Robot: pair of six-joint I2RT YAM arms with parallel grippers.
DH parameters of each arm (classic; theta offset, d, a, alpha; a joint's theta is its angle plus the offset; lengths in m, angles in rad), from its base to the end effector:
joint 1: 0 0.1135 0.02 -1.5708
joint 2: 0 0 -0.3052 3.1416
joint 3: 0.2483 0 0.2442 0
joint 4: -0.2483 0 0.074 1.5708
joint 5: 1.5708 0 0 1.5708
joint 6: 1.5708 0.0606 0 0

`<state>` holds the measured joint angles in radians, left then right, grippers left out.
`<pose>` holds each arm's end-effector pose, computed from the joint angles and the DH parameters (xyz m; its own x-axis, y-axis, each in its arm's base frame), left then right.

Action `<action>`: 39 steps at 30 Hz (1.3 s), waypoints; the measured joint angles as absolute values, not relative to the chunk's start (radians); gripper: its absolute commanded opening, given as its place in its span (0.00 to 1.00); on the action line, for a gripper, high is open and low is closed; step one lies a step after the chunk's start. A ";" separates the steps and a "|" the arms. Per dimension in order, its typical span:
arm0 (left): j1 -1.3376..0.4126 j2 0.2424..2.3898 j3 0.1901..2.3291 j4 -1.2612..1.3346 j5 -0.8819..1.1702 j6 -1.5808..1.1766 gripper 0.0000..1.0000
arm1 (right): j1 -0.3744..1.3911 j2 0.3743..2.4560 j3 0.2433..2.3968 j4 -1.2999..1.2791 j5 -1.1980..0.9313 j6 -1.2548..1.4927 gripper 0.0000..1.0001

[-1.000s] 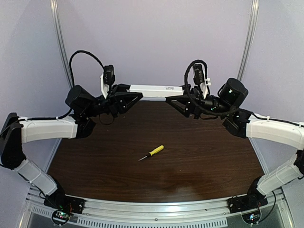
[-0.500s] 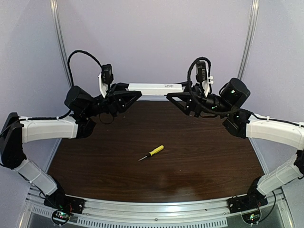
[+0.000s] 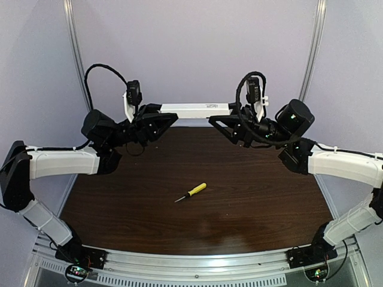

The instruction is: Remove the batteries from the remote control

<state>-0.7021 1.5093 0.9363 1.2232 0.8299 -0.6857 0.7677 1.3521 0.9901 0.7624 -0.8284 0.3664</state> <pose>0.2186 -0.2435 0.4098 -0.2022 -0.3887 -0.8989 0.9771 -0.1423 -0.1583 0.1865 0.2421 0.4285 -0.0813 0.2582 -0.9627 -0.9946 -0.0828 0.0618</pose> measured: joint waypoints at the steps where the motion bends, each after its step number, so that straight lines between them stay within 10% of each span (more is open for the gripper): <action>1: -0.702 1.510 0.936 1.227 0.830 -0.687 0.00 | 0.768 1.354 0.990 0.765 -0.828 0.368 0.47; 39: -0.702 1.524 0.933 1.246 0.833 -0.696 0.00 | 0.773 1.361 0.989 0.773 -0.800 0.363 0.34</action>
<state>-0.7025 1.5242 0.9325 1.2465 0.8330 -0.6956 0.7727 1.3605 0.9886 0.7731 -0.7998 0.3634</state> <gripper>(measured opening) 0.298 0.359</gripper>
